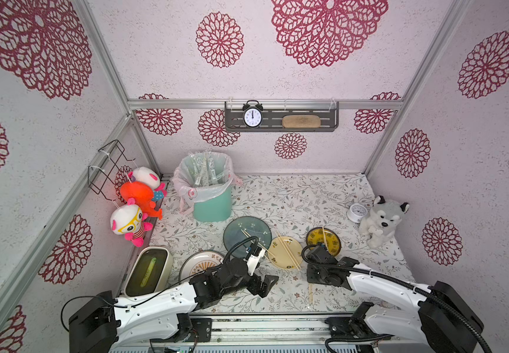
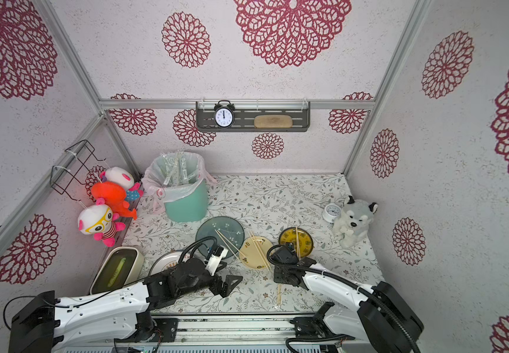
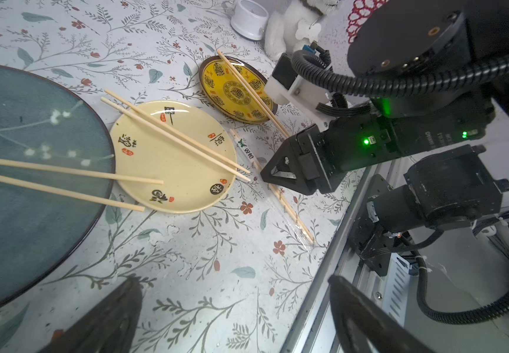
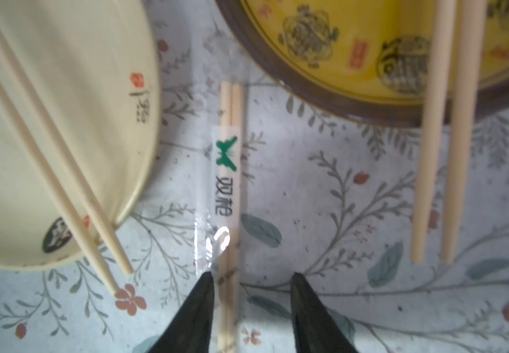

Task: Remove the packaging of disposable chopsticks
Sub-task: Move the disposable chopsticks to the center of the board.

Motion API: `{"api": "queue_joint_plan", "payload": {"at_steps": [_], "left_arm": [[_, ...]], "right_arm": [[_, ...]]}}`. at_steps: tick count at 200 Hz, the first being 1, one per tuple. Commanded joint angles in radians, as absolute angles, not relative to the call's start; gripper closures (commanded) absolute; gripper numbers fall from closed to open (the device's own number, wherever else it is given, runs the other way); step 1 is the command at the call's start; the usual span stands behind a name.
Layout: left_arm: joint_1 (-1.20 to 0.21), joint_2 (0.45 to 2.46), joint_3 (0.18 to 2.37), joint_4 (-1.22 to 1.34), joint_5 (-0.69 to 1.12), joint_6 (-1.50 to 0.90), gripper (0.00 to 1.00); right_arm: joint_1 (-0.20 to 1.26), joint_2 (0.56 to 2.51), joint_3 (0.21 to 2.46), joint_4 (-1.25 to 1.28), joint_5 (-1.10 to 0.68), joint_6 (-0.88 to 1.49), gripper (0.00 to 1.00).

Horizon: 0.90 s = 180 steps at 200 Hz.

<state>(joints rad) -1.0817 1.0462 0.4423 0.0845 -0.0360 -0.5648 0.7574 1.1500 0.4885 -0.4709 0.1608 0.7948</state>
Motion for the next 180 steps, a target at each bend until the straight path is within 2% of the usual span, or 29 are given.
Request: {"api": "queue_joint_plan", "payload": {"at_steps": [1,40,115,180], "left_arm": [[-1.074,1.057,0.448,0.105,-0.040,-0.557,0.02],[-1.074,1.040,0.435,0.115,-0.043,-0.552,0.02],[-1.074,0.986,0.396,0.124,-0.053,-0.539,0.02],[-1.072,0.929,0.349,0.139,-0.060,-0.536,0.02]], "right_arm": [[0.785,1.107,0.523,-0.591,0.177,0.805,0.55],[0.869,1.155,0.538,-0.590,0.146,0.851,0.69],[0.842,1.291,0.525,-0.529,0.091,0.815,0.75],[0.834,1.302,0.512,-0.538,0.087,0.820,0.96]]}}
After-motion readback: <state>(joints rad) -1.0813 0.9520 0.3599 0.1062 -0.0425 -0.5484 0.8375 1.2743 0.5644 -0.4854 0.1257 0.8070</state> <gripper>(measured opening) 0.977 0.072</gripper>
